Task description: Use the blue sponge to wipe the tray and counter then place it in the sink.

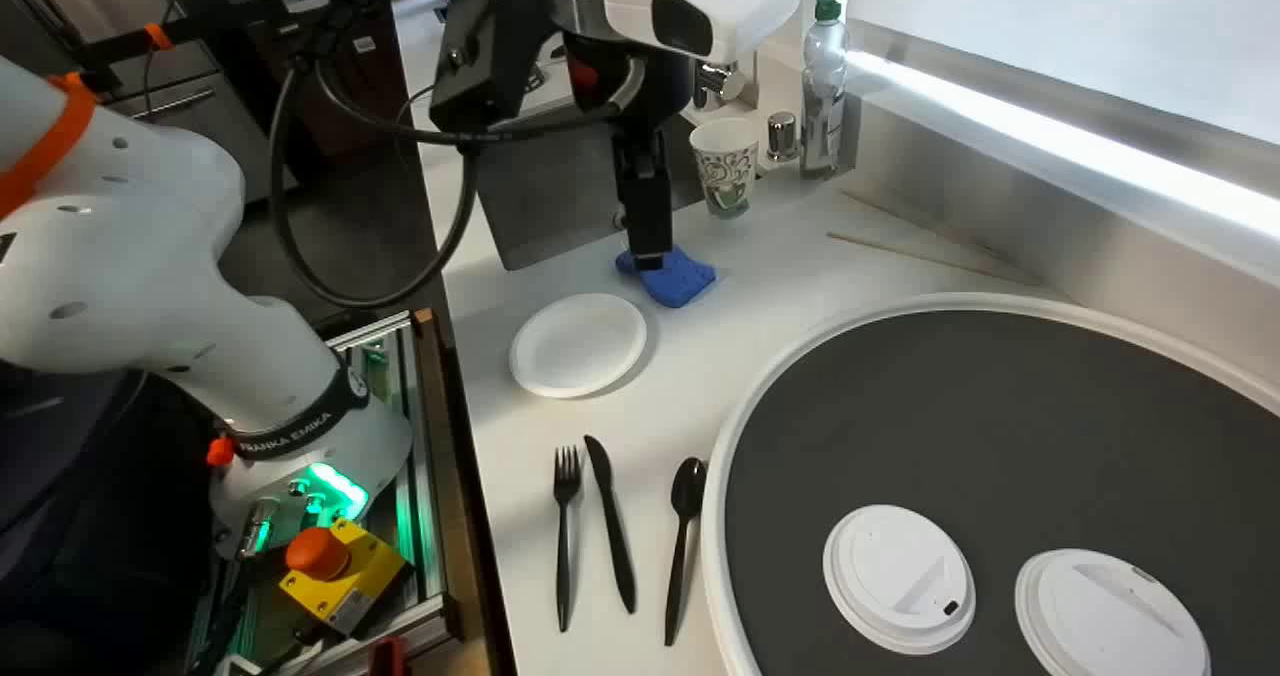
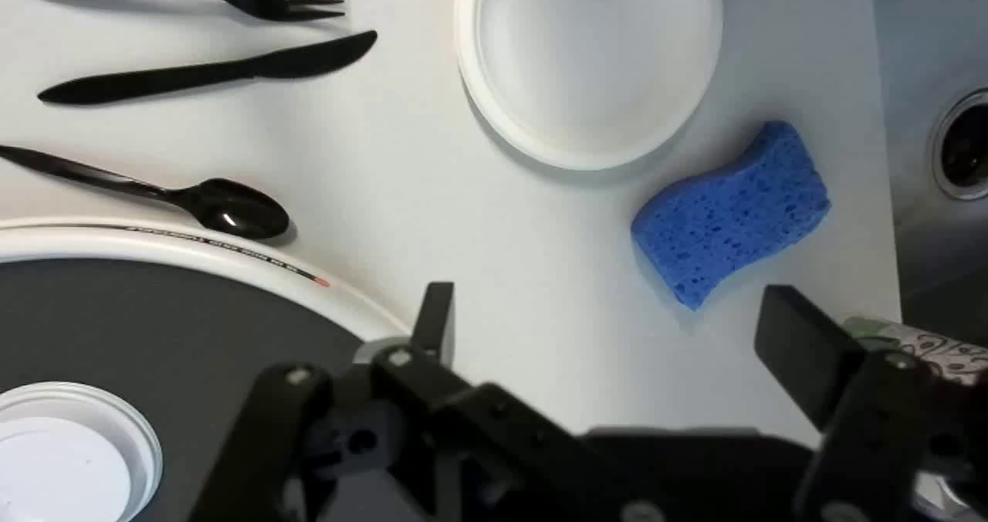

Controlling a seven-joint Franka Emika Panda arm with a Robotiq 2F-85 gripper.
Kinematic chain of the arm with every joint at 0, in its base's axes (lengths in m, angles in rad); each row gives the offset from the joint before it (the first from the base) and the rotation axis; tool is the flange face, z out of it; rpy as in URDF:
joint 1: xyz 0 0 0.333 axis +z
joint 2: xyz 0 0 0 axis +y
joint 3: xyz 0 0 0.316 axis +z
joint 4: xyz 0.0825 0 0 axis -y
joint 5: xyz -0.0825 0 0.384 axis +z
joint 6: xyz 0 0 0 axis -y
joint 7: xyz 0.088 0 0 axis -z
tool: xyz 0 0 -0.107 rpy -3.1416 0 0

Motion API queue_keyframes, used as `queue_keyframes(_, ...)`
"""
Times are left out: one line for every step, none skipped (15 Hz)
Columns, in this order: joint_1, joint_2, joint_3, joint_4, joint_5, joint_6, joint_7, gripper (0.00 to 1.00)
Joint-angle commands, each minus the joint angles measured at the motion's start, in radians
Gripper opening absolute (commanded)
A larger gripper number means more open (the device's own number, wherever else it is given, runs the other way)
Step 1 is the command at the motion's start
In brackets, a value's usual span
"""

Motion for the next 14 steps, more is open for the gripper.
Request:
queue_keyframes(-0.024,0.003,0.022,0.002,0.009,-0.002,-0.008,1.0)
queue_keyframes(-0.024,0.003,0.022,0.002,0.009,-0.002,-0.008,1.0)
queue_keyframes(-0.024,0.003,0.022,0.002,0.009,-0.002,-0.008,1.0)
queue_keyframes(-0.024,0.003,0.022,0.002,0.009,-0.002,-0.008,1.0)
queue_keyframes(-0.024,0.003,0.022,0.002,0.009,-0.002,-0.008,1.0)
queue_keyframes(-0.024,0.003,0.022,0.002,0.009,-0.002,-0.008,1.0)
queue_keyframes(-0.024,0.003,0.022,0.002,0.009,-0.002,-0.008,1.0)
queue_keyframes(-0.019,0.001,0.03,-0.01,0.007,-0.001,-0.001,1.0)
queue_keyframes(0.002,-0.008,0.037,-0.032,0.035,0.0,-0.027,1.0)
queue_keyframes(0.015,-0.014,0.048,-0.05,0.05,0.002,-0.043,1.0)
queue_keyframes(0.036,-0.025,0.063,-0.075,0.07,0.014,-0.081,1.0)
queue_keyframes(0.053,-0.028,0.081,-0.095,0.088,0.029,-0.107,1.0)
queue_keyframes(0.073,-0.03,0.098,-0.117,0.11,0.04,-0.136,1.0)
queue_keyframes(0.093,-0.031,0.114,-0.138,0.133,0.047,-0.161,1.0)
